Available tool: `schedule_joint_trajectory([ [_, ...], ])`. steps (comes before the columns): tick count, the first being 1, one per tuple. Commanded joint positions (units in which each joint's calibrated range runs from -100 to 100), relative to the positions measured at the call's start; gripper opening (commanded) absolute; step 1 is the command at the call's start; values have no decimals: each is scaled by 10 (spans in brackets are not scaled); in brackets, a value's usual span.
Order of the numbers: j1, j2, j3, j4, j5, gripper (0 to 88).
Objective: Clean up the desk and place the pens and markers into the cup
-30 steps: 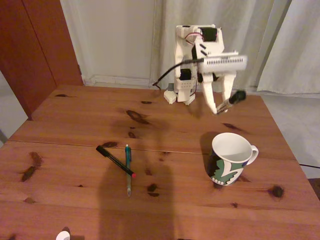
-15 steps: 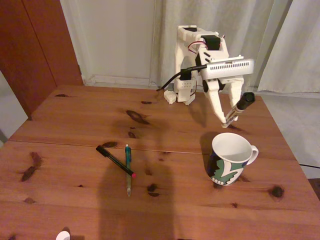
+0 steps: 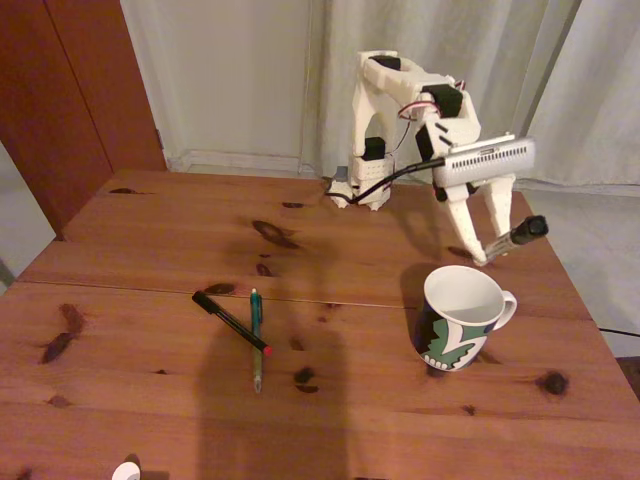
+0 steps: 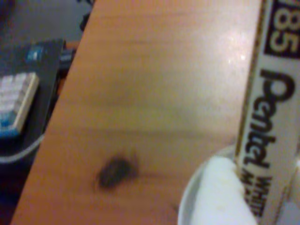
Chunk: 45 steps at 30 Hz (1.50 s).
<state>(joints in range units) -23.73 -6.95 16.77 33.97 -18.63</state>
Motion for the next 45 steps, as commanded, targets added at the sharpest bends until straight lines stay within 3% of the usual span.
schedule_joint_trajectory([
  [1, 19, 9, -35, -47, 0, 8],
  [35, 56, 39, 32, -53, -2, 14],
  [40, 56, 38, 32, -53, -2, 103],
  [45, 56, 38, 32, -53, -2, 123],
])
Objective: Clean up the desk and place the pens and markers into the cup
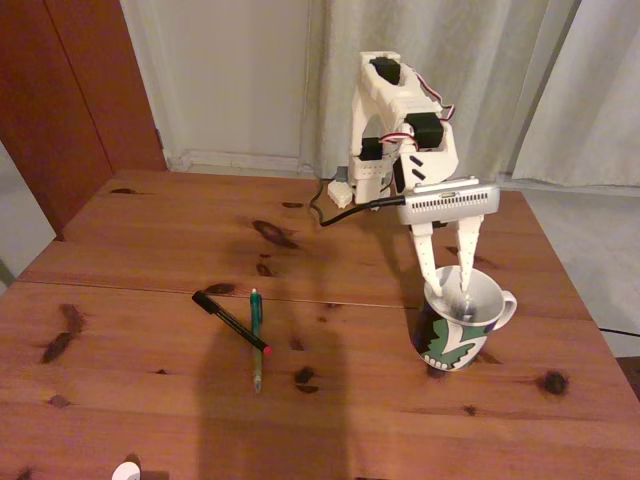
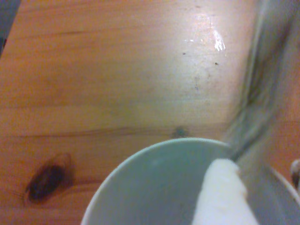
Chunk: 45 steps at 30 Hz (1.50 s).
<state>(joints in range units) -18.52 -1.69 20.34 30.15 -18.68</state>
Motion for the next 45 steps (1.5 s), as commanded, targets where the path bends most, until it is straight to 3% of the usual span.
schedule_joint_trajectory([
  [1, 4, -14, -3, -15, -2, 123],
  [15, 71, -60, -11, -14, 21, 121],
  [22, 138, -74, -10, -5, 56, 1],
  [30, 225, -69, -3, -3, 87, 8],
  [41, 311, -32, -57, 212, 170, 8],
  [45, 317, 31, -116, 244, 173, 8],
])
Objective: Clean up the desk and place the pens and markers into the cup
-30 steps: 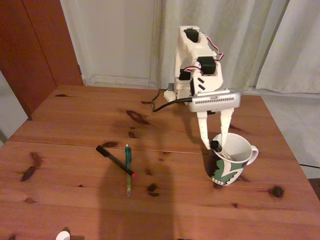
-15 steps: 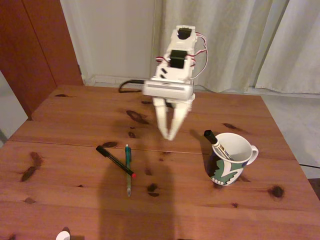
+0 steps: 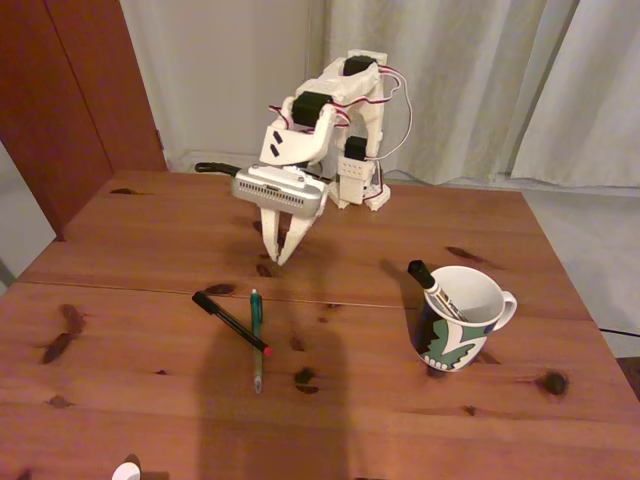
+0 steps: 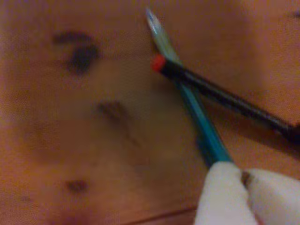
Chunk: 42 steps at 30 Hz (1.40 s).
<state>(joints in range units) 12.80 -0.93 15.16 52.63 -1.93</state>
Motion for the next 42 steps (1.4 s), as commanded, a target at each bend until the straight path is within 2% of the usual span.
schedule_joint_trajectory([
  [1, 4, 42, -88, 32, 6, 8],
  [9, 21, 171, -246, 173, 5, 8],
  [13, 28, 217, -277, 206, 5, 8],
  [21, 24, 280, -291, 200, 5, 8],
  [35, 20, 387, -446, 200, -18, 8],
  [42, 21, 407, -465, 200, -18, 15],
])
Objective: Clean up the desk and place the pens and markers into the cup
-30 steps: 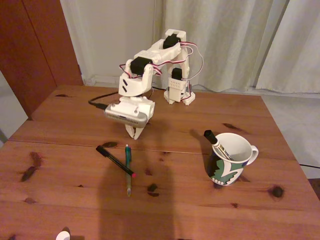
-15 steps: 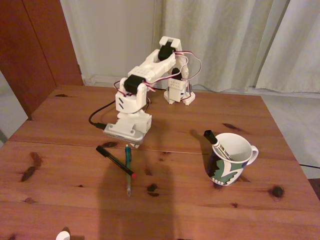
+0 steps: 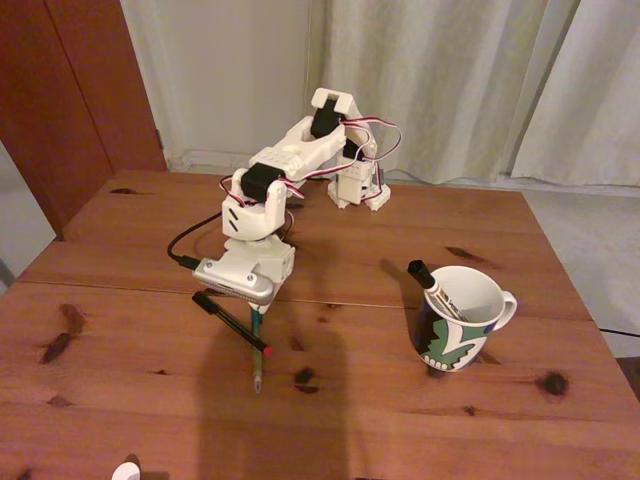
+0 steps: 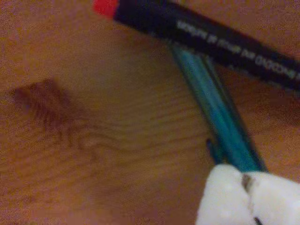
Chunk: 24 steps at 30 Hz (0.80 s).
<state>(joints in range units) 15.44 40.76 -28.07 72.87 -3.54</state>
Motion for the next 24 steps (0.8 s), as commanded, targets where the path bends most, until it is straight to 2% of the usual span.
schedule_joint_trajectory([
  [1, -5, -10, -33, -2, -2, 15],
  [8, -3, -10, -29, -2, -1, 19],
  [15, 0, -10, -28, -2, -1, 134],
  [24, 0, 12, -27, -2, 3, 133],
])
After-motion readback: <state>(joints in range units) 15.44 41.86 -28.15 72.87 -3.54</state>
